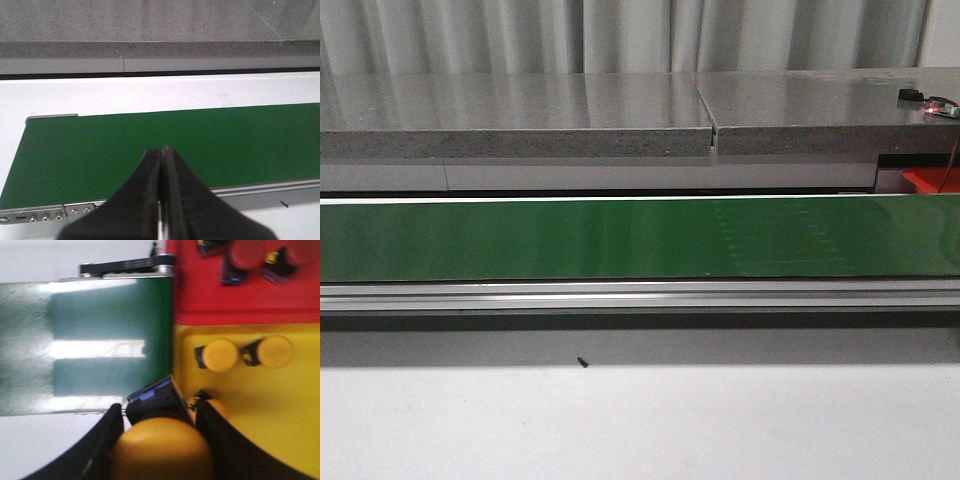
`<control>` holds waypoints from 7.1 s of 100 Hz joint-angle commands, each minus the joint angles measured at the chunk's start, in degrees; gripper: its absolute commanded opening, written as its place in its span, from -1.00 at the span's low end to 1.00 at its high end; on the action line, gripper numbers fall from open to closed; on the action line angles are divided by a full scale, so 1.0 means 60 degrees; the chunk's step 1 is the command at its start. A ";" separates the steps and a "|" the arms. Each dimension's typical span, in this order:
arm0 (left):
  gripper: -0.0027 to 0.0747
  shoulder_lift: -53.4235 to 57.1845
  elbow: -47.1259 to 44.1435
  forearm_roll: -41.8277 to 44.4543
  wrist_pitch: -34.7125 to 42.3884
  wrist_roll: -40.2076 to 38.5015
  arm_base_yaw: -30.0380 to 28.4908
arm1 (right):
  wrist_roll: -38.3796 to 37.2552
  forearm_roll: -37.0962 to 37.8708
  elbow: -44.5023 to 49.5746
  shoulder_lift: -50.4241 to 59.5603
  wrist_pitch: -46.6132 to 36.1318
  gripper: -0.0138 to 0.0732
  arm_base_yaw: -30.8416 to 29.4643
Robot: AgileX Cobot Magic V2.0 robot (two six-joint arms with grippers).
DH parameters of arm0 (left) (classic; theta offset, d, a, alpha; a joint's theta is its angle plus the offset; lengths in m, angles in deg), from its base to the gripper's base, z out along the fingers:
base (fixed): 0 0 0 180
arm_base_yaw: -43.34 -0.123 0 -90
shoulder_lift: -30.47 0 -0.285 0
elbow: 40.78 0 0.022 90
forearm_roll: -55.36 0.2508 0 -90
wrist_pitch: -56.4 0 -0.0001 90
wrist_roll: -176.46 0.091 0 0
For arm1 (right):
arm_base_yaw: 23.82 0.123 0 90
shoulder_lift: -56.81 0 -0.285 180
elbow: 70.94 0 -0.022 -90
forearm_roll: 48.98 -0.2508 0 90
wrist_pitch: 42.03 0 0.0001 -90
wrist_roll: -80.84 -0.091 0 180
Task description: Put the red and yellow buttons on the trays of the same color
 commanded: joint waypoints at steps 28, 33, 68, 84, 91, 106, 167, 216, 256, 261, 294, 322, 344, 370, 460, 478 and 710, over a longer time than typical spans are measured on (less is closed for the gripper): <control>-0.98 -0.0023 0.0258 -0.0227 0.0637 -0.0010 0.0089 | 0.0204 -0.0205 0.1090 0.0269 -0.1374 -0.14 -0.3018; -0.98 -0.0023 0.0258 -0.0227 0.0637 -0.0010 0.0089 | 0.0204 -0.0205 0.1440 0.0261 -0.1642 -0.14 -0.3109; -0.98 -0.0023 0.0258 -0.0227 0.0637 -0.0010 0.0089 | 0.0204 -0.0205 0.2392 -0.0816 -0.2457 -0.14 -0.3810; -0.98 -0.0023 0.0258 -0.0227 0.0637 -0.0010 0.0089 | 0.0204 -0.0205 0.2392 -0.1259 -0.2639 -0.14 -0.3810; -0.98 -0.0023 0.0258 -0.0227 0.0637 -0.0010 0.0089 | 0.0204 -0.0257 0.2392 -0.1414 -0.2692 -0.14 -0.3810; -0.98 -0.0023 0.0258 -0.0227 0.0637 -0.0010 0.0089 | 0.0212 -0.0362 0.2392 -0.1649 -0.2865 -0.14 -0.3784; -0.98 -0.0023 0.0258 -0.0227 0.0637 -0.0010 0.0089 | 0.0212 -0.0611 0.2392 -0.2587 -0.3460 -0.14 -0.3764; -0.98 -0.0023 0.0258 -0.0227 0.0637 -0.0010 0.0089 | 0.0220 -0.0731 0.2392 -0.2853 -0.3582 0.13 -0.3753; -0.98 -0.0023 0.0258 -0.0227 0.0637 -0.0010 0.0089 | 0.0220 -0.0731 0.2362 -0.2161 -0.3954 0.77 -0.3753; -0.98 -0.0023 0.0258 -0.0227 0.0637 -0.0010 0.0089 | 0.0220 -0.0741 0.2362 -0.1896 -0.4087 0.77 -0.3753; -0.98 -0.0023 0.0258 -0.0227 0.0637 -0.0010 0.0089 | 0.0478 -0.0769 0.2362 -0.0043 -0.4962 0.77 -0.1904; -0.98 -0.0023 0.0258 -0.0227 0.0637 -0.0010 0.0089 | 0.0565 -0.0665 0.2383 0.1583 -0.5321 0.77 0.1048; -0.98 -0.0023 0.0258 -0.0227 0.0637 -0.0010 0.0089 | 0.0649 -0.0665 0.2916 0.2842 -0.5364 0.77 0.2614; -0.98 -0.0023 0.0258 -0.0227 0.0637 -0.0010 0.0089 | 0.0713 -0.0665 0.4140 0.4630 -0.5434 0.24 0.3242; -0.98 -0.0023 0.0258 -0.0227 0.0637 -0.0010 0.0089 | 0.0713 -0.0674 0.4917 0.6347 -0.5356 -0.84 0.3242; -0.98 -0.0023 0.0258 -0.0227 0.0637 -0.0010 0.0089 | 0.0713 -0.0620 0.4917 0.6347 -0.5448 -0.84 0.3242; -0.98 -0.0023 0.0258 -0.0227 0.0637 -0.0010 0.0089 | 0.0531 -0.0357 1.3766 1.3860 -1.1311 -0.84 0.3264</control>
